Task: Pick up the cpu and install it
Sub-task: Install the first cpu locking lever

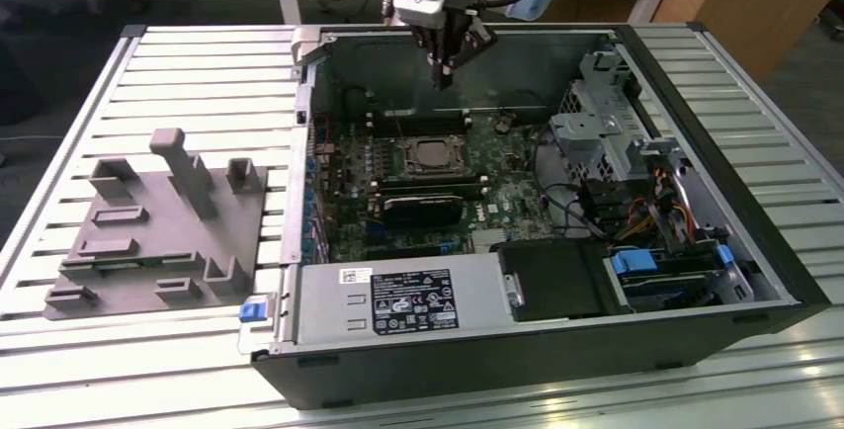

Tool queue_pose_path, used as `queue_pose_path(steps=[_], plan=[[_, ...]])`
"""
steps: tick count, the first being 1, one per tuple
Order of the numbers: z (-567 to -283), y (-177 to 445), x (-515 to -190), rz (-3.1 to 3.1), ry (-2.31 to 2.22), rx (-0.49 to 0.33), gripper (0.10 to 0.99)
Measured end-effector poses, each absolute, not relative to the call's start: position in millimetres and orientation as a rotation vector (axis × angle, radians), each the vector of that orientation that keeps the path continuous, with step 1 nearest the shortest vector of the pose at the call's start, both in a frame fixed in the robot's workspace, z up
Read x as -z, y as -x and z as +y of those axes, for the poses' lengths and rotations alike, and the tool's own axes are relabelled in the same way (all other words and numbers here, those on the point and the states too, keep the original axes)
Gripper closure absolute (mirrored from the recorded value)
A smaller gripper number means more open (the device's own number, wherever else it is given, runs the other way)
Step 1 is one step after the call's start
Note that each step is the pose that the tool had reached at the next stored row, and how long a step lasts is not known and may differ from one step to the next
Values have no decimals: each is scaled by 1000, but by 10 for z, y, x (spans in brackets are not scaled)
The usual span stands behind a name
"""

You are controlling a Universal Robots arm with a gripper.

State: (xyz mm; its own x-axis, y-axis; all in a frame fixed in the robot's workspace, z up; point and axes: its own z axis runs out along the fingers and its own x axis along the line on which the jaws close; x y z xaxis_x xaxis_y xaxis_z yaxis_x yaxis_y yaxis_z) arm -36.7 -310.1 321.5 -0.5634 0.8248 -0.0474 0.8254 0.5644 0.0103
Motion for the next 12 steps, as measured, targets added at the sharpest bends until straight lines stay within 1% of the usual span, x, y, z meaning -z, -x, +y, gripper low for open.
queue_pose_path(steps=[12], plan=[[-3101, 367, -3215, 2799, -1320, 17, 980]])
